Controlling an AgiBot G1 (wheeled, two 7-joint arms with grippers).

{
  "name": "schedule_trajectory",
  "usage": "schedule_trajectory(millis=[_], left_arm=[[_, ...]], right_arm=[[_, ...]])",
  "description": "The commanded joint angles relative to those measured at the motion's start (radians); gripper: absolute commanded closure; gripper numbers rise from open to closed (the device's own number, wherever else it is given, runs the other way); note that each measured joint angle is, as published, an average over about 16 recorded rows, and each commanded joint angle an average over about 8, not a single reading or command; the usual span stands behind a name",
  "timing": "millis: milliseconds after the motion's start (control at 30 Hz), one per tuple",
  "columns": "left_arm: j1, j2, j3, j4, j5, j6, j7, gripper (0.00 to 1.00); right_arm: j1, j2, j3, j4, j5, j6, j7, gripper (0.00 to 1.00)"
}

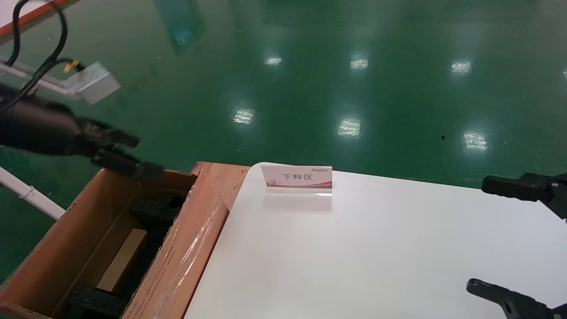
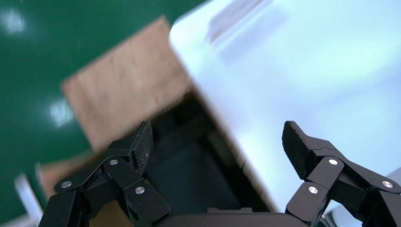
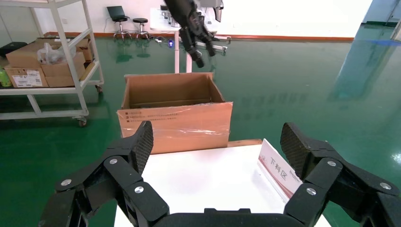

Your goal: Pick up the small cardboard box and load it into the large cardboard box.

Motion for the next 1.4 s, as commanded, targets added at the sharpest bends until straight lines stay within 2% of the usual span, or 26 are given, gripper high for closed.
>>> schedule_trajectory(millis=[33, 1400], left_arm=[[0.041, 0.003, -0.054, -0.008, -0.003, 0.007, 0.013, 0.00], [1.259, 0.109, -1.600, -0.184, -0.106, 0.221, 0.406, 0.00]], right_arm=[[0.000, 0.000, 0.000, 0.000, 0.000, 0.000, 0.000, 0.00], [-0.001, -0.002, 0.005, 0.001, -0.003, -0.002, 0.002, 0.00]])
